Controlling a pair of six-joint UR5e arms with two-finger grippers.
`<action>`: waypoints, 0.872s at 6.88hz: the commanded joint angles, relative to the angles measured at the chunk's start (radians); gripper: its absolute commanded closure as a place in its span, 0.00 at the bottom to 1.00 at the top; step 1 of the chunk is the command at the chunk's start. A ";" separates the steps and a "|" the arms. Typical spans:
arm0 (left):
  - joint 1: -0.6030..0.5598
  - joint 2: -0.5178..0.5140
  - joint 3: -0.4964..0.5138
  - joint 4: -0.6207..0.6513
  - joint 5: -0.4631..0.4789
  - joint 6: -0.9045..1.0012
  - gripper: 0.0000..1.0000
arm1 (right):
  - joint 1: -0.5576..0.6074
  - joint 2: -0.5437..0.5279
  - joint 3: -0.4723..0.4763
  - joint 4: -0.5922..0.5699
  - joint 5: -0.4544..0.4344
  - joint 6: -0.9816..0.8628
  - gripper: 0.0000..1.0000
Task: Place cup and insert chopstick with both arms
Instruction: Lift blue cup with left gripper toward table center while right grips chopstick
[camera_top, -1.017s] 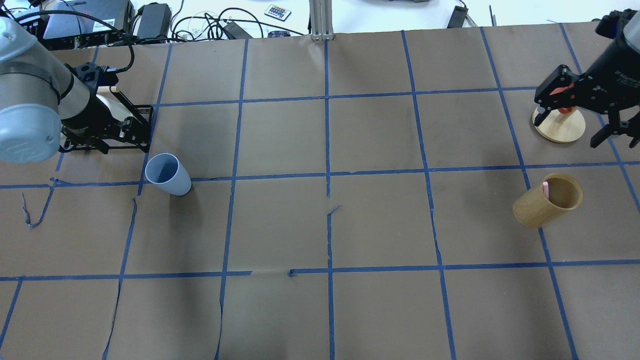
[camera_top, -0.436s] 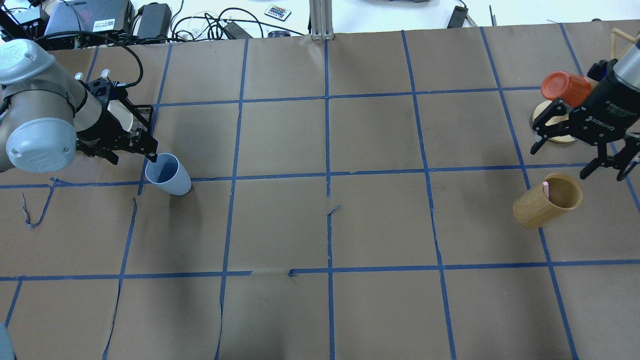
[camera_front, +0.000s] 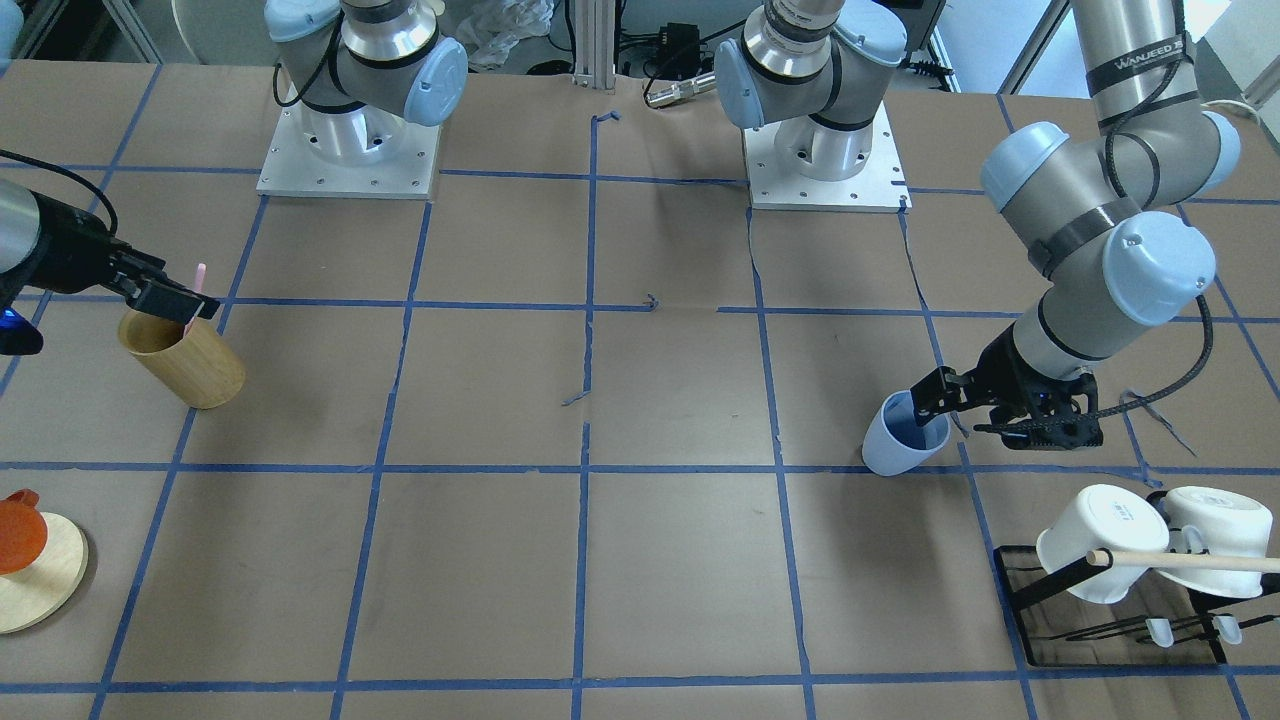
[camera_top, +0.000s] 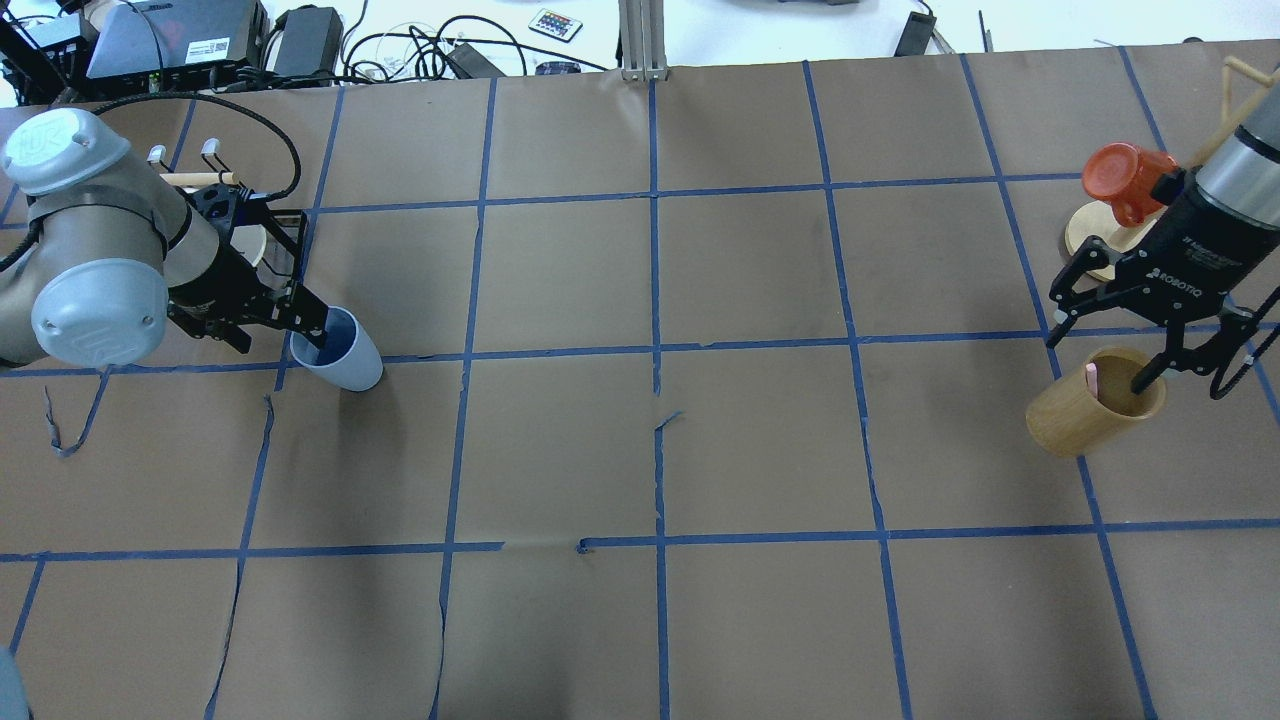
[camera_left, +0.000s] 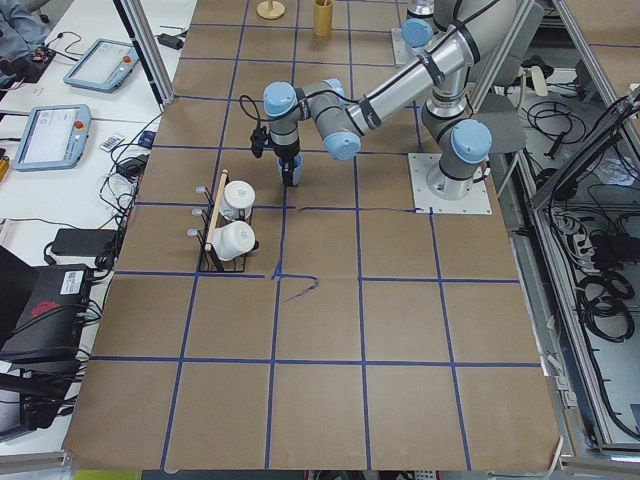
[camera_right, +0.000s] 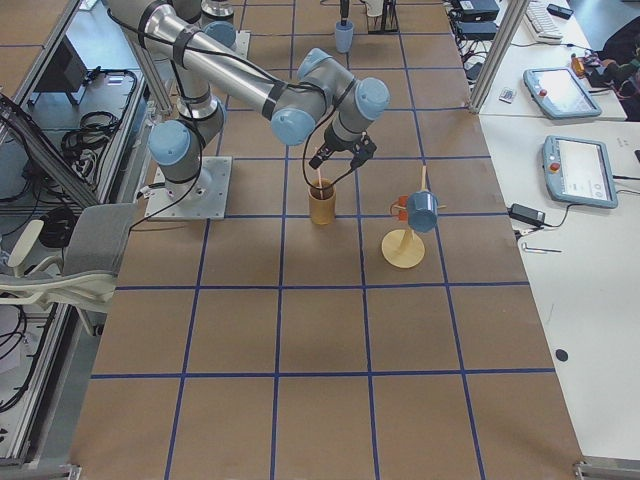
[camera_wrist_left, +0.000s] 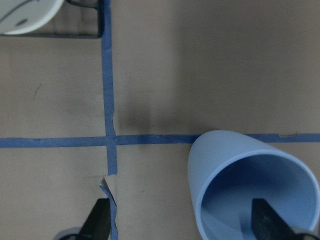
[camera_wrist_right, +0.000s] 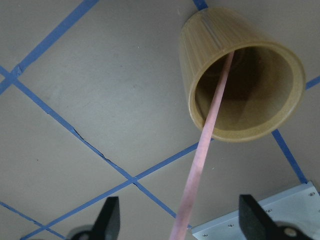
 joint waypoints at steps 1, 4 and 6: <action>0.000 -0.006 -0.003 0.000 -0.001 0.025 0.76 | -0.014 0.000 0.003 0.014 -0.001 0.007 0.49; -0.014 0.003 -0.003 0.003 -0.014 0.051 0.97 | -0.026 0.000 0.002 0.015 0.001 0.007 0.55; -0.034 0.029 0.008 -0.019 -0.127 0.039 1.00 | -0.026 0.000 0.003 0.021 0.002 0.009 0.62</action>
